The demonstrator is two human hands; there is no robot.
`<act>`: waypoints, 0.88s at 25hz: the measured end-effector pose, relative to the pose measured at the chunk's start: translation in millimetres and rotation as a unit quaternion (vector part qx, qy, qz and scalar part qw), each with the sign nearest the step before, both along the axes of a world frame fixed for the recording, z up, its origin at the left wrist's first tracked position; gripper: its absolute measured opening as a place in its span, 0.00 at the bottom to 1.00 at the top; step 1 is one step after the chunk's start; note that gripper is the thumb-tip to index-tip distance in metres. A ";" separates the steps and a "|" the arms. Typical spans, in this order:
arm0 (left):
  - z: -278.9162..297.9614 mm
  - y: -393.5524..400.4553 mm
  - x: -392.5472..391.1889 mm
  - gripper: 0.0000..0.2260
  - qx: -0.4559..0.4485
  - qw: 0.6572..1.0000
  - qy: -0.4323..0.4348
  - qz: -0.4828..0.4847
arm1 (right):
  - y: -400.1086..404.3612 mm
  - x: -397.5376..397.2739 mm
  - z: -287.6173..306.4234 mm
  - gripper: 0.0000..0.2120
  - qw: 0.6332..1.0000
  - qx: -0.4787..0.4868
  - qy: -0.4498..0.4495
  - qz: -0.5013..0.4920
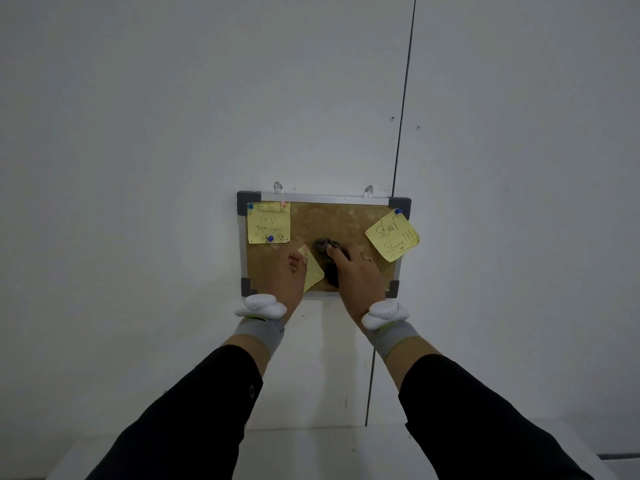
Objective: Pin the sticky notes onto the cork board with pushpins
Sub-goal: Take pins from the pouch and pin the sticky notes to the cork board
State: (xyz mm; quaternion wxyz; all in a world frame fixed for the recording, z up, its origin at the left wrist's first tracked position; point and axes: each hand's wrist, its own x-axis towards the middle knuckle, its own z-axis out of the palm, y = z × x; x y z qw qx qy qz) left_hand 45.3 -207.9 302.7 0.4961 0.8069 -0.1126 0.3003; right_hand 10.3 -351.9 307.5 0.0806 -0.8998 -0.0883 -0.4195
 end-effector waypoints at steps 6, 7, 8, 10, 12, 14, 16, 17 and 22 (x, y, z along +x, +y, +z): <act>-6.7 -2.4 -5.2 0.07 0.000 0.999 0.039 0.010 | 2.6 -4.9 10.8 0.19 0.998 0.056 -0.028 0.024; -7.1 -2.0 -6.0 0.08 -0.004 0.999 0.044 0.012 | 5.4 -5.1 19.6 0.19 0.996 0.064 -0.055 0.035; -7.8 -0.7 -6.3 0.09 -0.004 0.999 0.053 0.008 | 9.7 -3.8 29.9 0.19 0.994 0.066 -0.074 0.044; -7.0 2.2 -5.6 0.09 0.013 0.997 0.080 -0.005 | 19.1 0.9 51.9 0.21 0.994 0.052 -0.086 0.047; -7.8 4.2 -3.3 0.08 0.023 0.995 0.092 -0.008 | 24.9 6.1 60.2 0.23 0.997 0.017 -0.069 0.030; -8.4 4.3 -1.9 0.09 0.031 0.997 0.075 0.001 | 21.7 7.0 52.6 0.23 0.997 -0.009 -0.070 0.026; -7.4 4.5 -0.3 0.08 0.051 0.998 0.045 0.006 | 11.2 5.9 35.9 0.23 0.995 -0.028 -0.089 0.024; -8.0 5.2 0.7 0.08 0.060 0.997 0.038 0.004 | 6.8 5.4 25.8 0.24 0.995 -0.034 -0.090 0.019; -10.7 6.0 1.6 0.07 0.069 0.997 0.045 0.007 | 4.2 6.2 -6.9 0.27 0.996 -0.002 -0.084 -0.007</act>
